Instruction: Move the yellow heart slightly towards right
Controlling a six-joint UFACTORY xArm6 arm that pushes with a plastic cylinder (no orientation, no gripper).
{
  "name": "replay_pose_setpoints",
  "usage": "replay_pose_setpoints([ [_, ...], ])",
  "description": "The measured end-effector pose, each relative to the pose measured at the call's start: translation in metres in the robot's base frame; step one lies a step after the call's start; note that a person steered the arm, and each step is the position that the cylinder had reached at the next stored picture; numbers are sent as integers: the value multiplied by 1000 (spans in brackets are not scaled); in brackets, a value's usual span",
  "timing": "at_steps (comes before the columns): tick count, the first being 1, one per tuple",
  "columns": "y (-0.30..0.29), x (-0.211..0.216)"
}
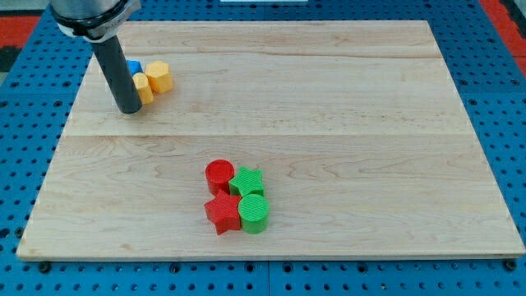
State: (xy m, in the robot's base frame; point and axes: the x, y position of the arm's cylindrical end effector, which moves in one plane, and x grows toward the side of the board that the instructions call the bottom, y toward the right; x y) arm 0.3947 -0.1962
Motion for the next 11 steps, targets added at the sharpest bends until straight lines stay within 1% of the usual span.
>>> replay_pose_setpoints([
  [1,1,3],
  [2,9,46],
  [3,-31,63],
  [4,-82,37],
  [5,-87,-1],
  [6,-37,-15],
  [7,17,-15],
  [8,17,-15],
  [9,5,-13],
  [11,23,-19],
])
